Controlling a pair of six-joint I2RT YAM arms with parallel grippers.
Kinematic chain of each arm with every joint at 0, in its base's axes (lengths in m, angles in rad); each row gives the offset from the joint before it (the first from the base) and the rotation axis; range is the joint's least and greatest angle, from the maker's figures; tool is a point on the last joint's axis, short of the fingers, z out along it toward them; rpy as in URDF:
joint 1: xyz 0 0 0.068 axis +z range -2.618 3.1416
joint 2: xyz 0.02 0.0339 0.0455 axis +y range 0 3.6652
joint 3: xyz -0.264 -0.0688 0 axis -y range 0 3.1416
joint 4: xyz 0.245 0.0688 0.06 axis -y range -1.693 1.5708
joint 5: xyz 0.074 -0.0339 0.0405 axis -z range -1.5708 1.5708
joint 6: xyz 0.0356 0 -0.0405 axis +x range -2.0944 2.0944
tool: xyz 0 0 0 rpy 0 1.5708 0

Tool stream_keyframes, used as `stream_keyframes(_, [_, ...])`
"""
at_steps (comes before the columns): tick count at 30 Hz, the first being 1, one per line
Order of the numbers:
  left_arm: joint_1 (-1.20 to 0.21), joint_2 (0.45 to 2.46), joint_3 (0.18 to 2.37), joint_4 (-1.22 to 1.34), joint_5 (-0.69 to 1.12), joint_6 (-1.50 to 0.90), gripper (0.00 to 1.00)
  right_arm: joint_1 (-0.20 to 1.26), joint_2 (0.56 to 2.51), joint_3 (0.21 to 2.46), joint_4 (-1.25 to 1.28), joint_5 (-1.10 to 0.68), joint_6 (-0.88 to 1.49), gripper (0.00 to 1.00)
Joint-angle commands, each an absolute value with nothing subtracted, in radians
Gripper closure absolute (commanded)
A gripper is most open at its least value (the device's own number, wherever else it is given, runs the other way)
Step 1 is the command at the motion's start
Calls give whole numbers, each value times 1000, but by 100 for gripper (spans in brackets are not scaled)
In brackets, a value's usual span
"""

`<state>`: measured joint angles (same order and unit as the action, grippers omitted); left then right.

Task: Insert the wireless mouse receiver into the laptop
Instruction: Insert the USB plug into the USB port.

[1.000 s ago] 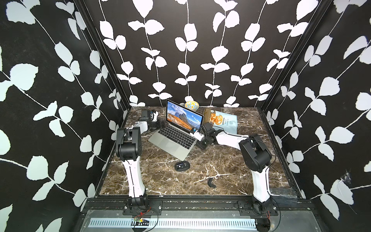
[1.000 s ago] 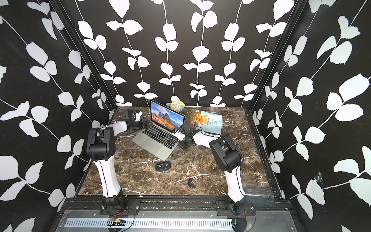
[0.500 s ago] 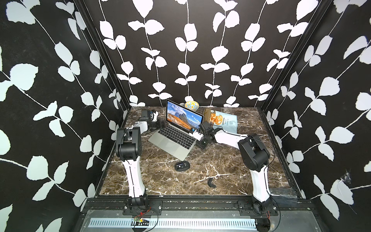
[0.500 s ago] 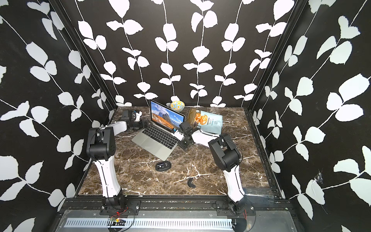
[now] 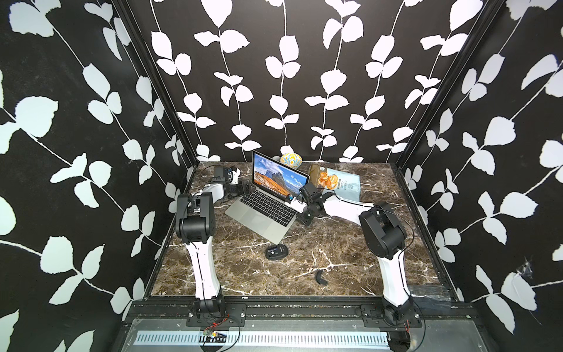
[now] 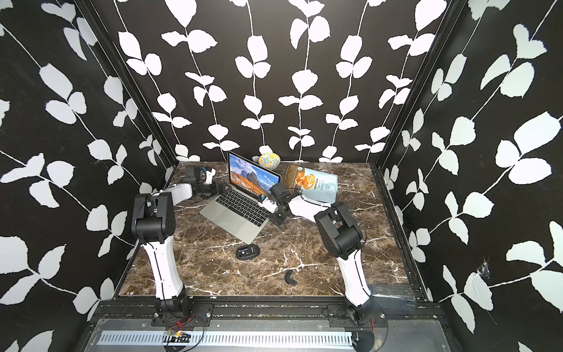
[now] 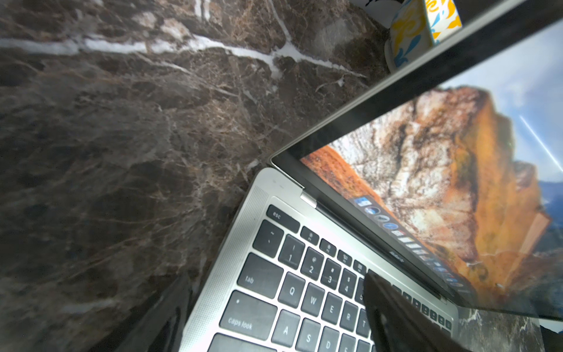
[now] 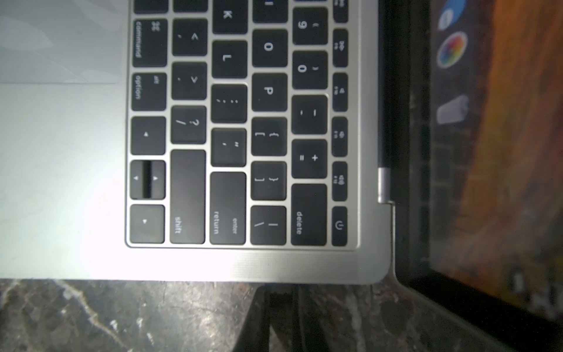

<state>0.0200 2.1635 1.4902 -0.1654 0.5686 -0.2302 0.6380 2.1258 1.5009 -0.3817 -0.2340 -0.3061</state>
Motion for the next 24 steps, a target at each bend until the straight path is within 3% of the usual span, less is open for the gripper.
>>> stream_keyframes(1, [-2, 2192, 1491, -271, 638, -226, 8, 657, 2151, 1496, -339, -266, -285, 90])
stream_keyframes(9, [-6, 2194, 1492, -277, 700, -195, 9, 642, 2120, 1452, -227, -349, -189, 87])
stream_keyframes(17, [-5, 2186, 1486, -294, 618, -214, 6, 609, 1943, 1274, -30, -276, 185, 52])
stream_keyframes(24, [-2, 2178, 1478, -290, 610, -218, 6, 632, 1881, 1125, 74, -208, 630, 51])
